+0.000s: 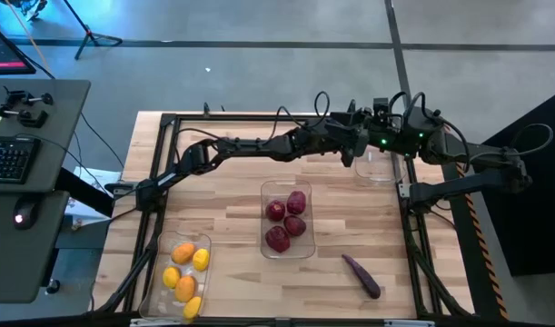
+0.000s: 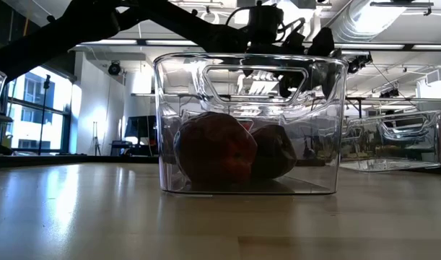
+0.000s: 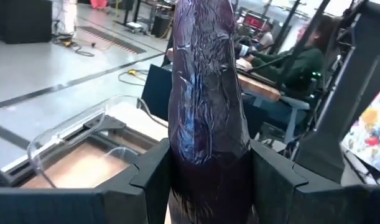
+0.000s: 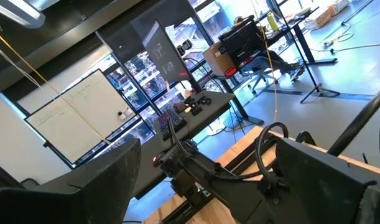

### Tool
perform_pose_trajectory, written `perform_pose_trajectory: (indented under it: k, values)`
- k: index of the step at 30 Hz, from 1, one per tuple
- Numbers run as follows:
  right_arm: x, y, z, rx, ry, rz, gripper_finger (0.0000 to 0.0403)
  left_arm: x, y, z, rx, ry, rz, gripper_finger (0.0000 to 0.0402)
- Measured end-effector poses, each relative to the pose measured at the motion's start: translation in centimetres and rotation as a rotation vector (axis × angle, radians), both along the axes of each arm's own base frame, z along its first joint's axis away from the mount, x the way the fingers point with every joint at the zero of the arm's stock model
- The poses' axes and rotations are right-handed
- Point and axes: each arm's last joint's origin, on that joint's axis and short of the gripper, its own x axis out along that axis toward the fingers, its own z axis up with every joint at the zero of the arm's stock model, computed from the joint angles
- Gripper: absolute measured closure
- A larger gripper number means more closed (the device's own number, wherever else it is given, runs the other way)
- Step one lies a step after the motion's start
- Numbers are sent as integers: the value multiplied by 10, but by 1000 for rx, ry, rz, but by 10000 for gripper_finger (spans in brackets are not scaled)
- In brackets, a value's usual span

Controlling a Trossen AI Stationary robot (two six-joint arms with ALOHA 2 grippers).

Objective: Sort produce into baskets
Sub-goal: Put the purple eggplant into the top right transparent bin

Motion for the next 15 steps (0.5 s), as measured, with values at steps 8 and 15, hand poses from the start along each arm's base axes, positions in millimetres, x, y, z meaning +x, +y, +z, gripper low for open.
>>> perform_pose_trajectory:
  k: [8, 15]
  values:
    - [0, -1, -7, 62, 50, -8, 39, -2, 1, -11, -23, 114, -116, 238]
    - [-2, -10, 0, 118, -48, -144, 39, -8, 10, -13, -97, 166, -266, 238]
